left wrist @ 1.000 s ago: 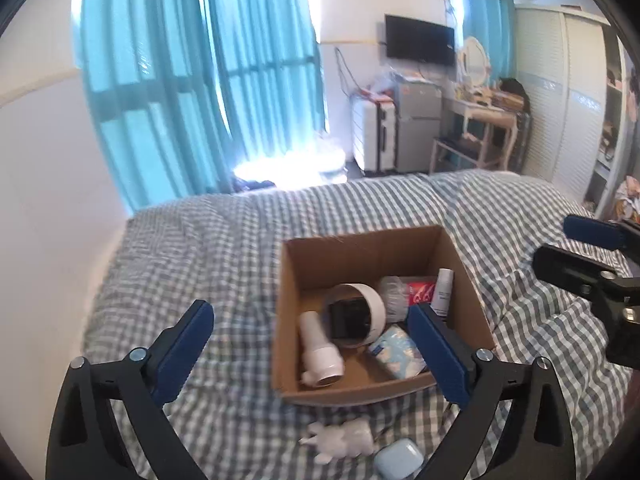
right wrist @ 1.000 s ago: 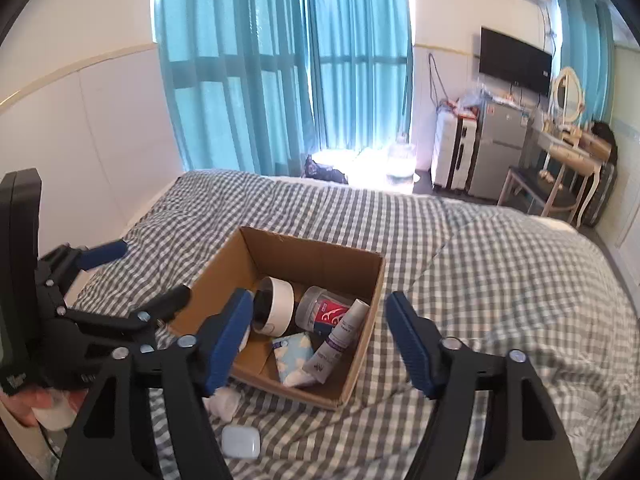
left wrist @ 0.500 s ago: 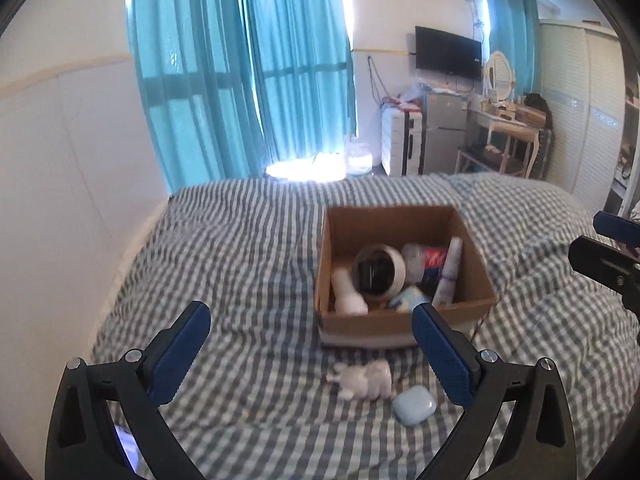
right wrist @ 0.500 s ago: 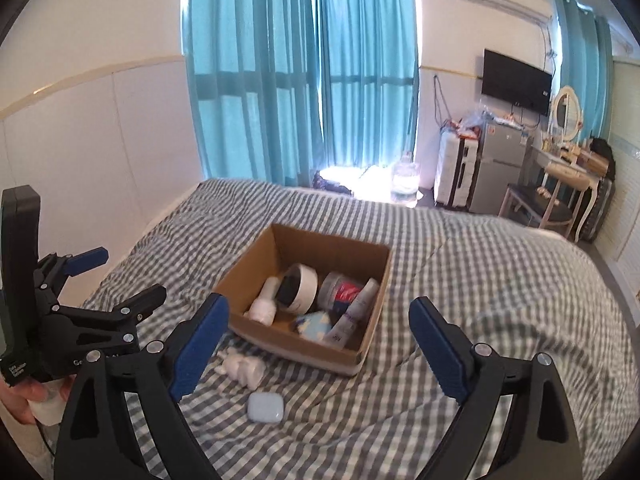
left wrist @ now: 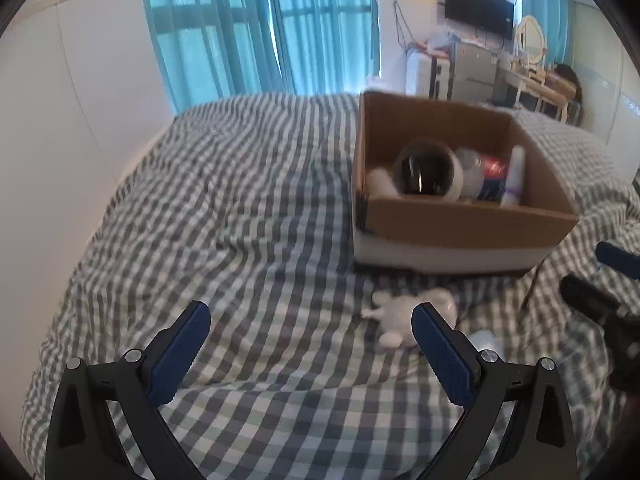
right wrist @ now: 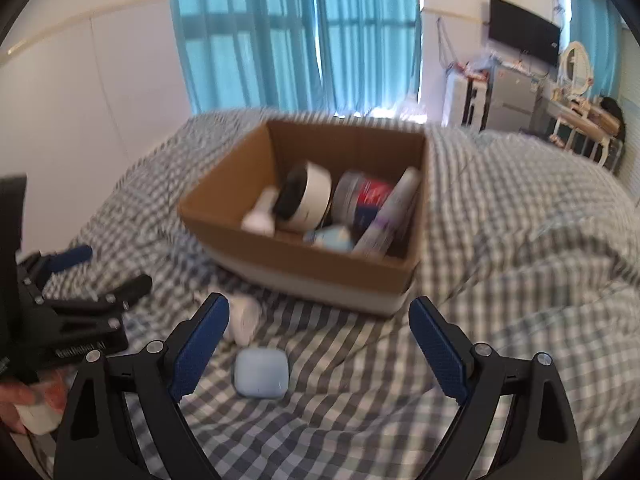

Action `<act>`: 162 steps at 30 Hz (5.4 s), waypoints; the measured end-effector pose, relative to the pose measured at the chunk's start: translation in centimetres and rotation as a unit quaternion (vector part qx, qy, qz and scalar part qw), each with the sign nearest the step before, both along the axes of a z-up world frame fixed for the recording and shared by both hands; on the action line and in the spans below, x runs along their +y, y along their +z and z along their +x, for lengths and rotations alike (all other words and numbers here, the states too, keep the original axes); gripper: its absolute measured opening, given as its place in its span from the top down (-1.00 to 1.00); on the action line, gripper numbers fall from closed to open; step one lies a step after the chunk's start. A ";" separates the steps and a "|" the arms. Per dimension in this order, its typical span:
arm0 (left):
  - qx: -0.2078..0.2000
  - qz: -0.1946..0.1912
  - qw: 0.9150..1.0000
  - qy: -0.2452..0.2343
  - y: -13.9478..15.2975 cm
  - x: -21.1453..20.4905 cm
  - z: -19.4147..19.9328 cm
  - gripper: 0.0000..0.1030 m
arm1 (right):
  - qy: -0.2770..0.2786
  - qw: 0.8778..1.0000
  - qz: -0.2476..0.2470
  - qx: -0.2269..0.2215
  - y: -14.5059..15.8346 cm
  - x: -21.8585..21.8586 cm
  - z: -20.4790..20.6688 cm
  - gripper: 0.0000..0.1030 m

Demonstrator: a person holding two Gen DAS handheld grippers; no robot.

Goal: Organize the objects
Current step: 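Grasp the blue earbud case with the right tool, then grasp the white figurine with the left tool while right tool holds earbud case, then carry figurine and earbud case over the box and open both tools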

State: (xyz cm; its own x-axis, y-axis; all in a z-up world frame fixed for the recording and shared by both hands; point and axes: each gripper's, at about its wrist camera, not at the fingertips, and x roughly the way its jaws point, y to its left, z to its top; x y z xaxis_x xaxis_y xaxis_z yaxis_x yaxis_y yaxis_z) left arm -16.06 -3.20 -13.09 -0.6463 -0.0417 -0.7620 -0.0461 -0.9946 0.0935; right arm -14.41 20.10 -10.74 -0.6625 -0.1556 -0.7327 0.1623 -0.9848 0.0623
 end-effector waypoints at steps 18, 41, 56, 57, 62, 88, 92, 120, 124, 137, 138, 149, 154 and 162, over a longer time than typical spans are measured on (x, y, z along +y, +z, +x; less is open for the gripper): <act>-0.075 0.003 0.997 0.011 -3.9 -0.6 -1.2 -1.00 | 0.079 0.991 0.027 -0.108 -8.1 -4.4 -2.5 -0.27; -0.093 0.007 0.994 -0.065 -3.5 5.2 -3.8 -1.00 | 0.014 0.998 0.021 -0.054 -3.6 1.6 -1.7 0.01; -0.138 0.046 0.986 -0.076 -7.9 6.6 -7.1 -0.60 | 0.007 0.999 0.005 -0.046 -3.2 3.3 -1.8 0.02; -0.140 0.049 0.985 -0.083 -7.9 6.7 -7.0 -0.60 | 0.006 0.999 0.007 -0.046 -3.3 3.3 -1.7 0.02; -0.139 0.042 0.984 -0.100 -7.1 7.1 -5.7 -0.60 | 0.000 0.999 0.020 -0.039 -3.0 3.4 -0.6 0.02; 0.016 0.057 0.993 -0.099 6.6 6.4 5.2 -0.60 | 0.000 0.998 0.035 0.055 7.5 2.8 8.2 0.02; 0.049 0.057 0.993 -0.094 9.5 6.1 5.4 -0.60 | 0.007 0.996 0.046 0.074 9.5 2.3 8.3 0.02; 0.064 0.049 0.992 -0.100 8.7 8.1 -12.6 -0.60 | 0.008 0.999 0.021 0.027 6.0 2.8 -10.3 0.02; 0.050 0.044 0.991 -0.117 6.3 8.8 -14.4 -0.60 | 0.011 0.999 0.034 0.003 2.8 2.6 -11.5 0.02; 0.028 0.041 0.989 -0.142 1.2 9.5 -16.6 -0.60 | 0.045 0.999 0.027 -0.005 -0.8 2.3 -13.5 0.01; 0.027 0.043 0.988 -0.146 1.2 9.6 -16.5 -0.60 | 0.046 0.999 0.027 -0.005 -0.8 2.2 -13.4 0.01; 0.008 0.068 0.986 -0.151 3.6 9.7 -16.2 -0.90 | 0.050 0.998 0.028 0.025 1.6 1.4 -12.0 -0.35; 0.015 0.089 0.988 -0.122 6.7 8.2 -16.0 -0.95 | 0.038 0.997 0.049 0.043 3.1 1.2 -11.0 -0.68; 0.071 0.103 0.987 -0.099 12.7 5.9 -12.5 -0.99 | -0.007 0.992 0.069 0.107 7.2 1.3 -8.4 -0.89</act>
